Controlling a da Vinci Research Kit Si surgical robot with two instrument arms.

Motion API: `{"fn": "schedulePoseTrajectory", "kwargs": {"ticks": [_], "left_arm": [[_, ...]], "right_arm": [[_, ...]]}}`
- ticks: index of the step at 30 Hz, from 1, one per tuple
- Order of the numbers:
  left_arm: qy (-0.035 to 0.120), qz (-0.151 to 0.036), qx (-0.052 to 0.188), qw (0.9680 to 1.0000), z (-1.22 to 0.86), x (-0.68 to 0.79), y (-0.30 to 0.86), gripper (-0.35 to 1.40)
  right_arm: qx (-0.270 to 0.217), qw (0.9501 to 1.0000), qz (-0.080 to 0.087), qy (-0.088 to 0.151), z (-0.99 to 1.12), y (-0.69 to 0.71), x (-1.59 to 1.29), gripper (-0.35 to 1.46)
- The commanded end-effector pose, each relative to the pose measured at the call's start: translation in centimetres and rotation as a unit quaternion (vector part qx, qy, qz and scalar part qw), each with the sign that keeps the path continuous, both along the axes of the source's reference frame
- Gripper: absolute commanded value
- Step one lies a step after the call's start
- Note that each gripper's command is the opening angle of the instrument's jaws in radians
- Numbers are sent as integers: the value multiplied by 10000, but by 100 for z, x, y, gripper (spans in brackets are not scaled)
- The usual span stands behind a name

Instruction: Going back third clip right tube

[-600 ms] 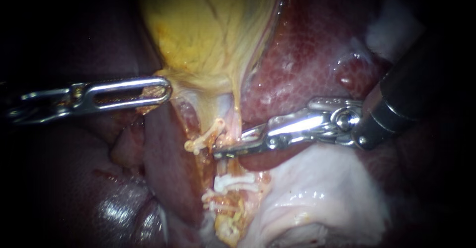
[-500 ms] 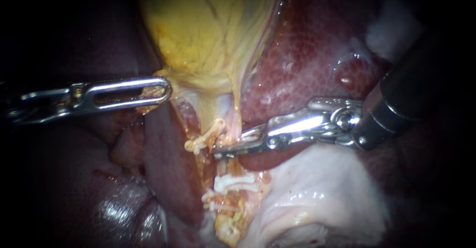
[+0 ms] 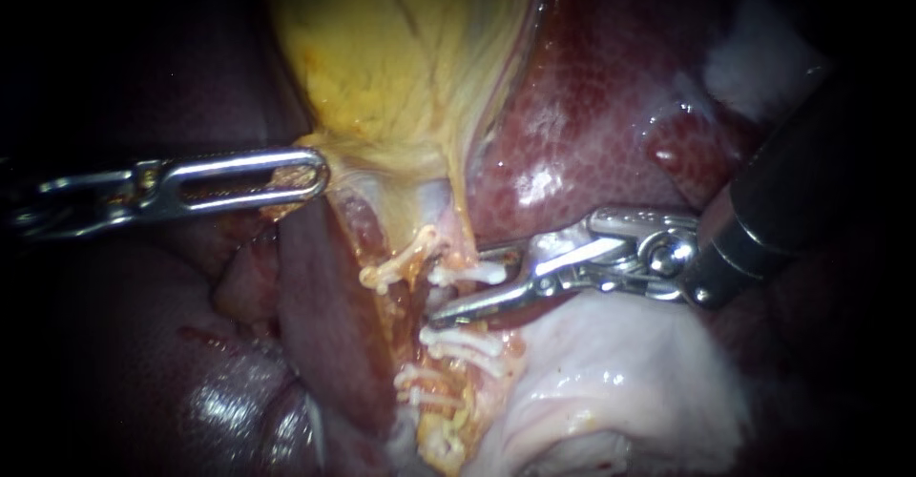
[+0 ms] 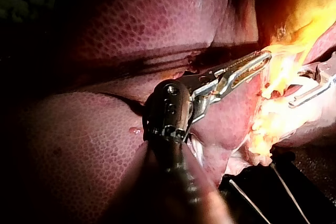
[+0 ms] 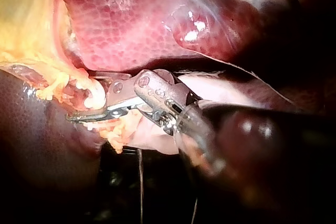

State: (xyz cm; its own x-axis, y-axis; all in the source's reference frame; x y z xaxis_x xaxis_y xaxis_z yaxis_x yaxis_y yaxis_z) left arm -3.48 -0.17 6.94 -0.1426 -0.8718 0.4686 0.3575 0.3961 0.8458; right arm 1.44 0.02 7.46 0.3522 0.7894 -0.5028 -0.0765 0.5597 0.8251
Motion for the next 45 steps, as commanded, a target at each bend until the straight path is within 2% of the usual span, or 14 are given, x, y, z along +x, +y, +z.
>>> {"fn": "schedulePoseTrajectory", "kwargs": {"ticks": [1, 5, 11, 22, 29, 36, 41, 45], "left_arm": [[-2, 2, 0, 10000, 0, 0, 0, -35], [-2, 2, 0, 10000, 0, 0, 0, -35], [-3, 3, 0, 10000, 0, 1, 0, -35], [-3, 4, 0, 10000, 0, 1, 0, -35], [-3, 4, 0, 10000, 0, 1, 0, -35], [-1, 1, 0, 10000, -1, 0, 0, -35], [-1, 0, 0, 10000, -1, 0, -1, -35], [-2, 2, 1, 10000, -1, 1, -1, -35]], "right_arm": [[-43, 10000, 17, -14, 0, 1, -1, 60], [-117, 9999, 12, -67, 3, 4, -7, 60], [-139, 9996, -125, -208, 3, 3, -24, 60], [-131, 9996, -184, -173, -7, -5, -42, 60], [-125, 9996, -177, -177, -7, -5, -34, 60], [-142, 9996, -136, -206, 2, -9, 1, 60], [-101, 9995, -256, -143, 13, -21, 26, 60], [-114, 9994, -314, -115, 21, -29, 33, 60]]}}
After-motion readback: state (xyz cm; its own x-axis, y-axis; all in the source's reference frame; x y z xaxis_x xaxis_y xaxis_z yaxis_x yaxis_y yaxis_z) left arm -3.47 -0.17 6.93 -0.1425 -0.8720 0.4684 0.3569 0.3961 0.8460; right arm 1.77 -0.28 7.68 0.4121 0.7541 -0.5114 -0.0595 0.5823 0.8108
